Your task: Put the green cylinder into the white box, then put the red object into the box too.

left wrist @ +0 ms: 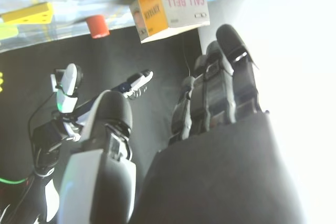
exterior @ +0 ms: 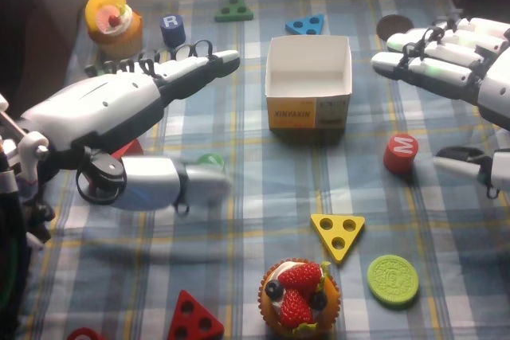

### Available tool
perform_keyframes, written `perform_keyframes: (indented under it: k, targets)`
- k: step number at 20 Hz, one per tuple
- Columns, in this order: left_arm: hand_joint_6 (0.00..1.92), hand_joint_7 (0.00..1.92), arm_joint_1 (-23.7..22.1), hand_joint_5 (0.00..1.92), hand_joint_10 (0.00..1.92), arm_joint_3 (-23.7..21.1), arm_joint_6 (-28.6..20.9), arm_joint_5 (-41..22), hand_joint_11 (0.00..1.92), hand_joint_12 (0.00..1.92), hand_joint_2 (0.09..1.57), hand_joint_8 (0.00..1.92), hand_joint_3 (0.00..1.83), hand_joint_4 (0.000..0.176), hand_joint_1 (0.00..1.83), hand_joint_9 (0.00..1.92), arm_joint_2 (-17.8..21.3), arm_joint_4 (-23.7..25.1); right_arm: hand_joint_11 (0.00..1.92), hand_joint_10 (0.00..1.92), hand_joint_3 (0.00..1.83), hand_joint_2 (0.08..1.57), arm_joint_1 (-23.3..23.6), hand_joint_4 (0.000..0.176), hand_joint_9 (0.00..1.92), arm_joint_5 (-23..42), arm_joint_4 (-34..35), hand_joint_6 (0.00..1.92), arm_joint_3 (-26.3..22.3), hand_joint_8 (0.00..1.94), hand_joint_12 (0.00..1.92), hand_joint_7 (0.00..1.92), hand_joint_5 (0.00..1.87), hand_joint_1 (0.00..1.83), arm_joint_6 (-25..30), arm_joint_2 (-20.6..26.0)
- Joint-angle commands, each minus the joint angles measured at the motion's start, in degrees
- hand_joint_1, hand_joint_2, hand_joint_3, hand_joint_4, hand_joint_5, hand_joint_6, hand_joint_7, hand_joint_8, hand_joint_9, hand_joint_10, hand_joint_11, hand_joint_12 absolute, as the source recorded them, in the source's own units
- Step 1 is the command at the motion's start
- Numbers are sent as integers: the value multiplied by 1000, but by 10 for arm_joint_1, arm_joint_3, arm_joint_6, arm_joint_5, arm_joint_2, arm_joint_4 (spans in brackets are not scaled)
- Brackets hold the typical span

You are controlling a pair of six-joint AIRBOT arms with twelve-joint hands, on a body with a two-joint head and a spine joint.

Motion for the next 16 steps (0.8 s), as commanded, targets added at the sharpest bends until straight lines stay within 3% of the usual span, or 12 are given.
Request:
perform_keyframes:
  k: [1, 2, 4, 5, 8, 9, 11, 12, 13, 16]
  targets:
    - [1, 104, -6, 2, 176, 3, -1, -62, 0, 173, 1082, 8, 14, 84, 701, 49, -4, 6, 0, 238, 22, 1282, 3, 0, 0, 68, 7, 0, 2, 0, 1334, 0, 0, 575, -1, -1]
    - [2, 119, -6, 9, 157, 4, -1, -61, 0, 240, 1083, 6, 5, 88, 719, 76, -6, 6, 0, 260, 10, 1285, 3, 0, 0, 68, 10, 0, 3, 0, 1405, 0, 0, 588, -1, -2]
    - [4, 102, -6, 25, 118, 5, -1, -58, 0, 136, 1110, 0, 4, 74, 678, 78, -8, 5, 0, 219, 6, 1289, 2, 0, 0, 70, 13, 0, 4, 0, 1423, 0, 0, 566, -1, -2]
    - [6, 92, -6, 33, 103, 6, 0, -56, 0, 26, 1129, 2, 7, 71, 667, 66, -8, 1, 0, 190, 5, 1296, 1, 0, 0, 71, 15, 0, 4, 0, 1375, 0, 0, 558, -1, -2]
    - [60, 212, -1, 172, 132, 15, 0, -46, 13, 6, 1106, 47, 0, 66, 813, 140, -16, -13, 0, 208, 1, 1297, -1, 0, 0, 73, 22, 0, 6, 0, 1289, 0, 0, 569, -1, -2]
    - [79, 254, -1, 219, 144, 23, 5, -37, 40, 20, 1112, 62, 0, 57, 806, 161, -23, -22, 0, 209, 3, 1301, -5, 0, 0, 79, 28, 0, 6, 0, 1269, 0, 0, 550, -1, -2]
    - [84, 339, -1, 319, 375, 30, 23, -28, 1, 618, 1111, 16, 0, 62, 828, 96, -34, -37, 0, 234, 0, 1300, -8, 0, 0, 86, 35, 0, 6, 0, 1176, 0, 0, 538, -1, -4]
    - [132, 355, -1, 336, 547, 36, 28, -22, 0, 635, 1122, 17, 2, 65, 821, 20, -41, -45, 0, 212, 0, 1300, -10, 0, 0, 90, 39, 0, 6, 0, 1155, 0, 0, 532, -1, -4]
    - [150, 358, -1, 337, 600, 39, 29, -19, 0, 631, 1125, 16, 2, 65, 819, 3, -44, -47, 0, 207, 0, 1300, -11, 0, 0, 92, 40, 0, 6, 0, 1150, 0, 0, 531, -1, -4]
    - [709, 433, -1, 200, 752, 50, 63, -7, 0, 671, 1114, 34, 0, 74, 825, 0, -60, -78, 0, 95, 4, 1305, -13, 0, 0, 98, 45, 0, 5, 0, 1050, 0, 0, 556, -1, -5]
